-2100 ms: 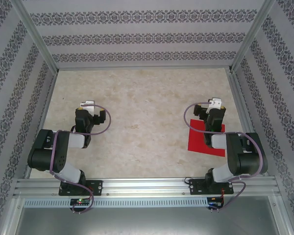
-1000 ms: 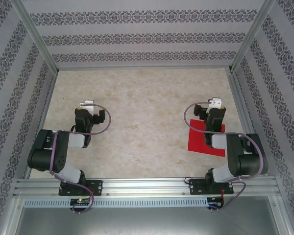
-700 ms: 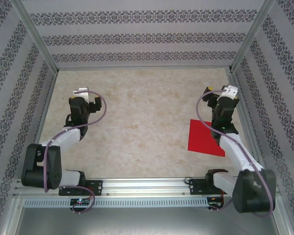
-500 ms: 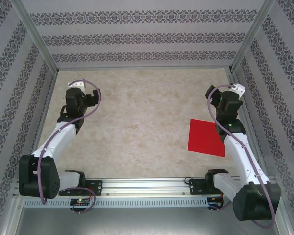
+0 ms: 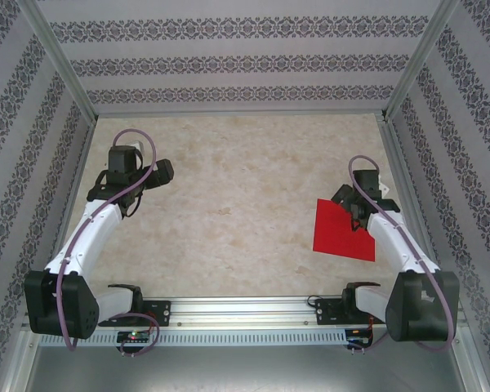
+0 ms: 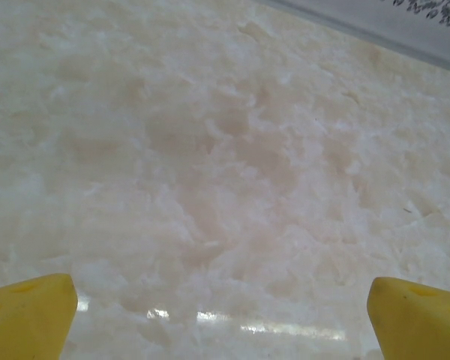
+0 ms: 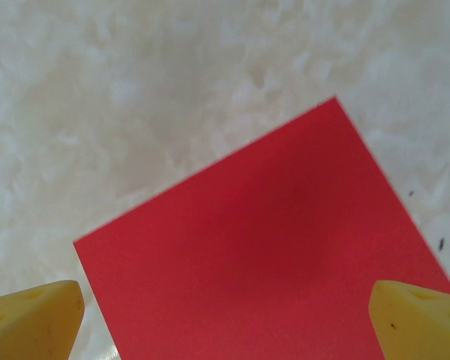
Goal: Fold a paper plane with a square sheet of paper (pick it up from the middle)
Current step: Move the square sheet of paper to the center of the table.
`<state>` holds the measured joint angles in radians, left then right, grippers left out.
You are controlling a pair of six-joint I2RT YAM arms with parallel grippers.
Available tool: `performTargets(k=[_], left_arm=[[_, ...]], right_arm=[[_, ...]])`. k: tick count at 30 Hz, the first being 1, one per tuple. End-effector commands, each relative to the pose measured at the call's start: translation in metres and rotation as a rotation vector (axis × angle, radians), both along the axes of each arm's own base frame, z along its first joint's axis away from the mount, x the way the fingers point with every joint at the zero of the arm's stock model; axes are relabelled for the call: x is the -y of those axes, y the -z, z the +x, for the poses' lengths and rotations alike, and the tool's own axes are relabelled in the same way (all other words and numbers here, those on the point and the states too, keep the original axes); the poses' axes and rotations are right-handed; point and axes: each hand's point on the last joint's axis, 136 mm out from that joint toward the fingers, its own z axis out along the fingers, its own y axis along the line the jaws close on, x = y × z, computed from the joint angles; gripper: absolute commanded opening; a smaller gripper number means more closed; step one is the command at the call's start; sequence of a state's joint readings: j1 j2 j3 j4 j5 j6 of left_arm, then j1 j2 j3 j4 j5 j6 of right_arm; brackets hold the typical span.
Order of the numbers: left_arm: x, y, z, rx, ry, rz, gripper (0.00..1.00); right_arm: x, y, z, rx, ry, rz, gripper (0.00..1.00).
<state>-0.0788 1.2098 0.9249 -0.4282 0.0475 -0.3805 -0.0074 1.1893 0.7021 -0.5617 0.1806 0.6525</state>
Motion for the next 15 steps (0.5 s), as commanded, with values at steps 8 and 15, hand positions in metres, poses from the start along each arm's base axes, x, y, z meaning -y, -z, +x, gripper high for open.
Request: performTargets(k=[8, 15], left_arm=[[0.011, -0.011, -0.004, 0.038, 0.051, -0.042, 1.00], [0.020, -0.013, -0.003, 0.066, 0.098, -0.069, 1.00]], right_arm=[[-0.034, 0.051, -0.003, -0.094, -0.019, 0.208, 0.98], [-0.058, 0.067, 0.009, -0.159, -0.114, 0.237, 0.97]])
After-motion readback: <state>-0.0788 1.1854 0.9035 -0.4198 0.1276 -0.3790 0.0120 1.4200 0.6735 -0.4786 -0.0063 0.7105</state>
